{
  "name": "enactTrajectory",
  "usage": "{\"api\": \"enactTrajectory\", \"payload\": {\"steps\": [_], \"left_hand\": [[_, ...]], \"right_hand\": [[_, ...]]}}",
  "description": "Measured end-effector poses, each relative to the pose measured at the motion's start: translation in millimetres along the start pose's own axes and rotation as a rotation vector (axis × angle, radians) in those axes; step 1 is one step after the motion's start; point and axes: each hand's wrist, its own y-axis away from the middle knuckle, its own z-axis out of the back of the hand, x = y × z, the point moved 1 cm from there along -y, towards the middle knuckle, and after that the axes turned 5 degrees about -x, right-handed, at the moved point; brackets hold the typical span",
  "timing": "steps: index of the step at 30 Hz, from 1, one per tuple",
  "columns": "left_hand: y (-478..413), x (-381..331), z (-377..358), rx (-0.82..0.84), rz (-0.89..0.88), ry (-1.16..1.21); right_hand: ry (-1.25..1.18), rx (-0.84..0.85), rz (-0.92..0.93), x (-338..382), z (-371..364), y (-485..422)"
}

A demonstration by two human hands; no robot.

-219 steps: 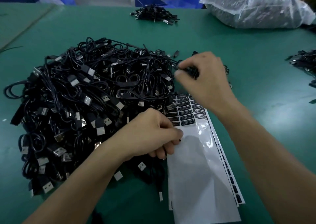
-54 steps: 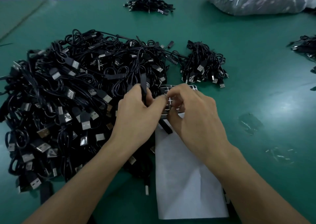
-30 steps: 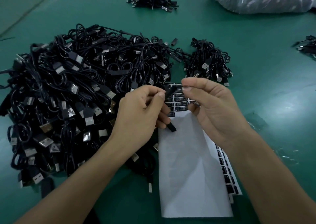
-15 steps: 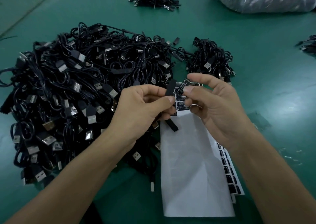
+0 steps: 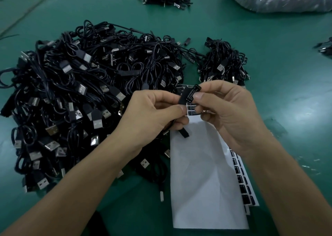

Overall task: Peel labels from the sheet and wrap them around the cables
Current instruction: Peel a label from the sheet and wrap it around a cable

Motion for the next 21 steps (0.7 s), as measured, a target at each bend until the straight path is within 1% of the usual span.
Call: {"api": "enactTrajectory", "payload": {"steps": [8,21], "left_hand": [[3.0,-3.6,0.5,0.036,0.001,0.004],[4.1,-6.6,0.3,0.052,-0.009,-0.039]], "right_hand": [[0.027,-0.006,0.069,-0.6,0.3,0.1],[0.222,0.033,0.164,2.4,1.6,2.6]]}}
